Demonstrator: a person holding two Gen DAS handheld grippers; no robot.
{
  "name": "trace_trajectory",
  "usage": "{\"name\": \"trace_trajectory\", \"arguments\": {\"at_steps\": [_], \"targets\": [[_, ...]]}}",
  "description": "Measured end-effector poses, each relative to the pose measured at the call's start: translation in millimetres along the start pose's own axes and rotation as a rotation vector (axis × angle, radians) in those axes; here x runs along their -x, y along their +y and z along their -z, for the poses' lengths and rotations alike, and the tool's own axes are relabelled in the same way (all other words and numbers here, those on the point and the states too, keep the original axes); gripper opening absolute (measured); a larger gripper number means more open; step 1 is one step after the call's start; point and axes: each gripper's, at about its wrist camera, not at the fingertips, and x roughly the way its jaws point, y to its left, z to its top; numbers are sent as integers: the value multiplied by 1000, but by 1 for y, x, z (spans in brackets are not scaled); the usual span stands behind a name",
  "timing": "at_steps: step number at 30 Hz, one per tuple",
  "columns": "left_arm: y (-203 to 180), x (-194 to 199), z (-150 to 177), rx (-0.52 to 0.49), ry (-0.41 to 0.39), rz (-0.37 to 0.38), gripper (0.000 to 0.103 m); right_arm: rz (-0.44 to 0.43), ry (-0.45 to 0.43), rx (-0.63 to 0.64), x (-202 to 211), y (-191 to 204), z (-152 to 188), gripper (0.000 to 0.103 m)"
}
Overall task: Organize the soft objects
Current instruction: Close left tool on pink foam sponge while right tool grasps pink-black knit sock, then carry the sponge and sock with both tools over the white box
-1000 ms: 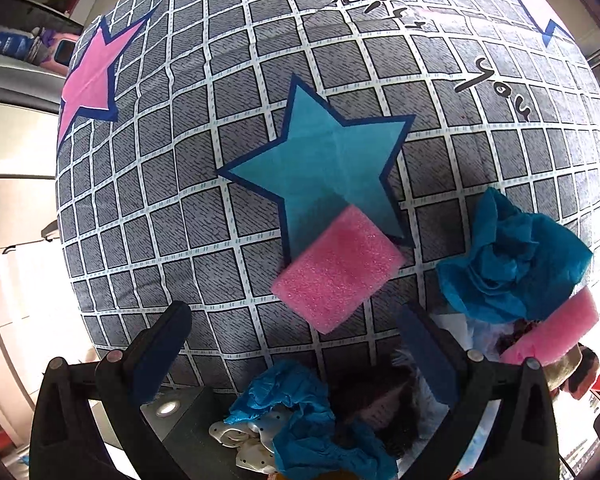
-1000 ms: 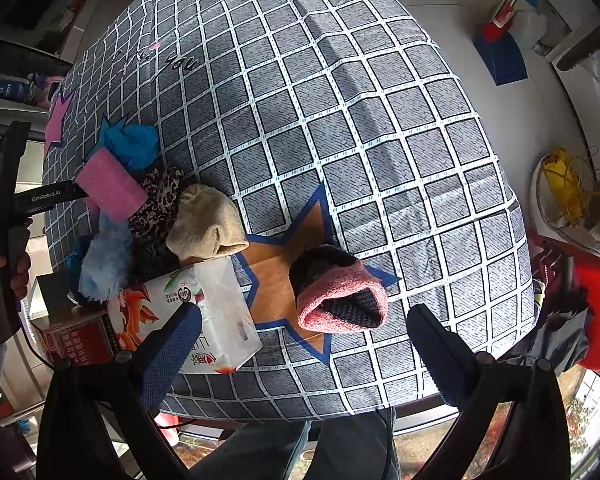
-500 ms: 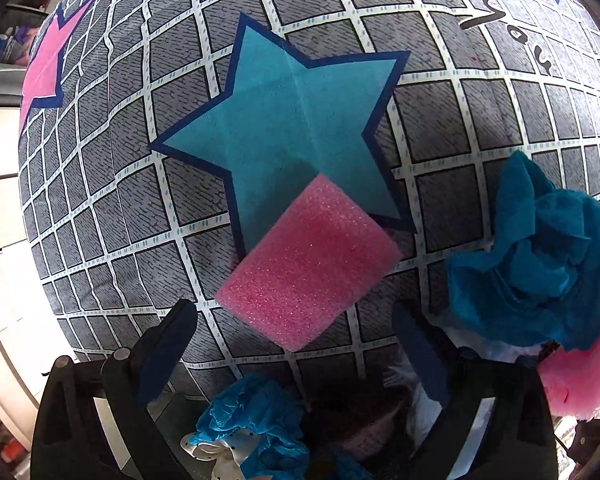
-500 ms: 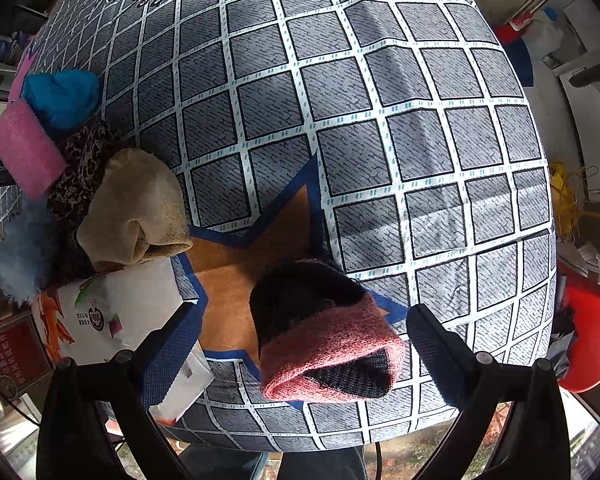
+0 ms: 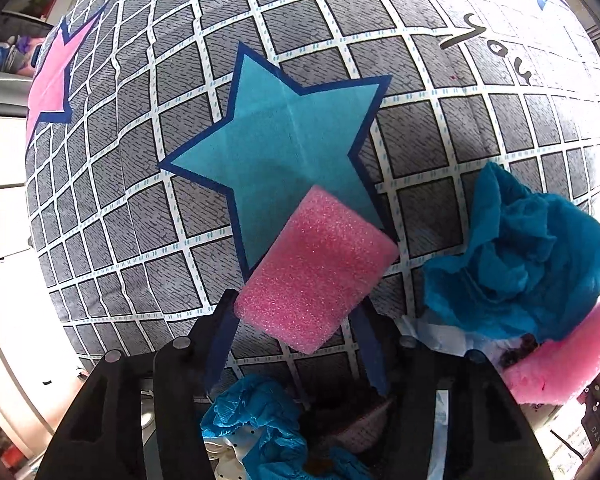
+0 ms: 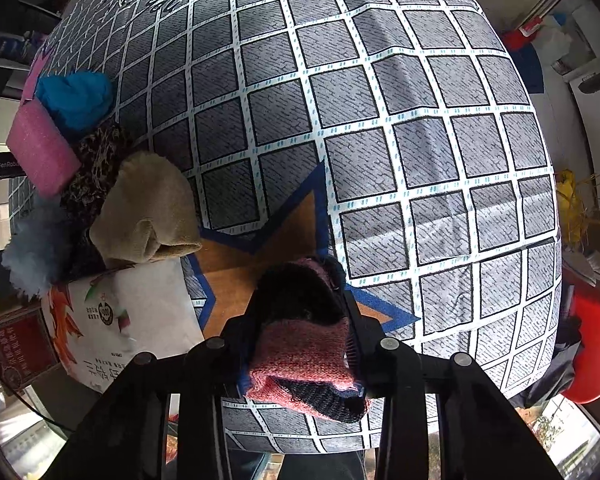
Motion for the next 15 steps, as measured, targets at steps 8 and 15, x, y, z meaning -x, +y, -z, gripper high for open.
{"name": "trace_trajectory", "arguments": {"at_steps": [8, 15], "targets": [[24, 58, 23, 126, -130, 40, 59, -58, -53, -18, 41, -17, -2, 38], [10, 109, 64, 140, -235, 120, 59, -85, -82, 8, 59, -12, 7, 38]]}}
